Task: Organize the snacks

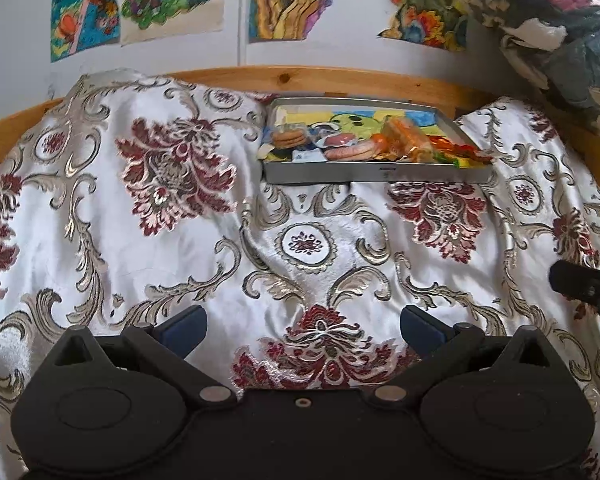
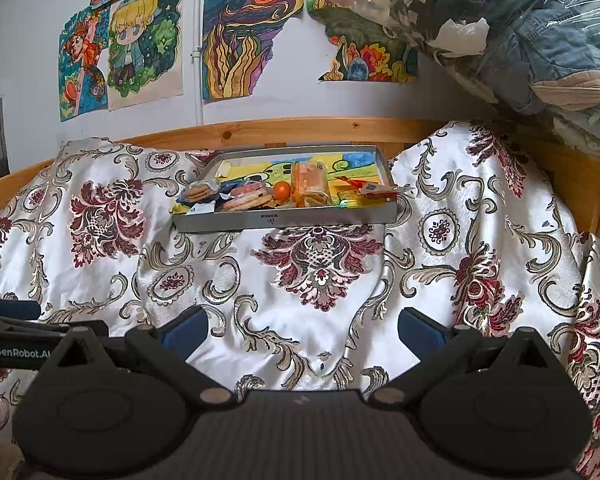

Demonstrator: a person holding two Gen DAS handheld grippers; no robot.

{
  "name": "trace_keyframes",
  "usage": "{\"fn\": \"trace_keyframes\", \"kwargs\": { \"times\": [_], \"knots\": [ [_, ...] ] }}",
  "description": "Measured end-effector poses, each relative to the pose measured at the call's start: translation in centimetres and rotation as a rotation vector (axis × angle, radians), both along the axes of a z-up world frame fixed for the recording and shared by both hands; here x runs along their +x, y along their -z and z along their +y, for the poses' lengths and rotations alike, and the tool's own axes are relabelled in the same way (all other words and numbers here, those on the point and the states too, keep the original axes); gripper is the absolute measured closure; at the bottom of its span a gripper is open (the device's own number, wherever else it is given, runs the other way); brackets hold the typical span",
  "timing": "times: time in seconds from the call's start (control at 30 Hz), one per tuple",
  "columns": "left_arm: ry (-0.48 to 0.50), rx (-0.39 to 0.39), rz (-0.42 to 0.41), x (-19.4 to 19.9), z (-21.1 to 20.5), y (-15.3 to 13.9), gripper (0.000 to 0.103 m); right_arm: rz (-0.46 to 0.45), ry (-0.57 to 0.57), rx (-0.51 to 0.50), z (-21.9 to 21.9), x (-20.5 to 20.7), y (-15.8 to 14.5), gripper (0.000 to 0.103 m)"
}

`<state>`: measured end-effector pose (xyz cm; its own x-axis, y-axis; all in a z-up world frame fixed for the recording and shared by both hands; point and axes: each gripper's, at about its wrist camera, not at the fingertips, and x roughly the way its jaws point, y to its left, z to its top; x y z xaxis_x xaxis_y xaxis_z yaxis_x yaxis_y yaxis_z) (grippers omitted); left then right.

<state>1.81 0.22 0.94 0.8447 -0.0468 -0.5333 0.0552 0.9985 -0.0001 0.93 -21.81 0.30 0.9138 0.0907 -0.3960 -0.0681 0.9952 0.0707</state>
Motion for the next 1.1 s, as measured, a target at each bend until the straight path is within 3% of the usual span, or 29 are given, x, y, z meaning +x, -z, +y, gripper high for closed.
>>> {"fn": "trace_keyframes", "kwargs": {
  "times": [0.17, 0.47, 1.1],
  "knots": [
    [0.011, 0.035, -0.002, -0.3, -0.7, 0.1, 0.001, -0.001, 0.009, 0.002, 0.2, -0.1, 0.3, 0.000],
    [-0.014, -0.035, 0.052, 0.1, 0.2, 0.4, 0.001, 0.000, 0.009, 0.003, 0.1, -0.2, 0.3, 0.000],
    [-0.040, -0.038, 0.077, 0.4, 0.4, 0.7, 0.001, 0.006, 0.010, 0.005, -0.1, 0.0, 0.1, 0.000]
  ]
}}
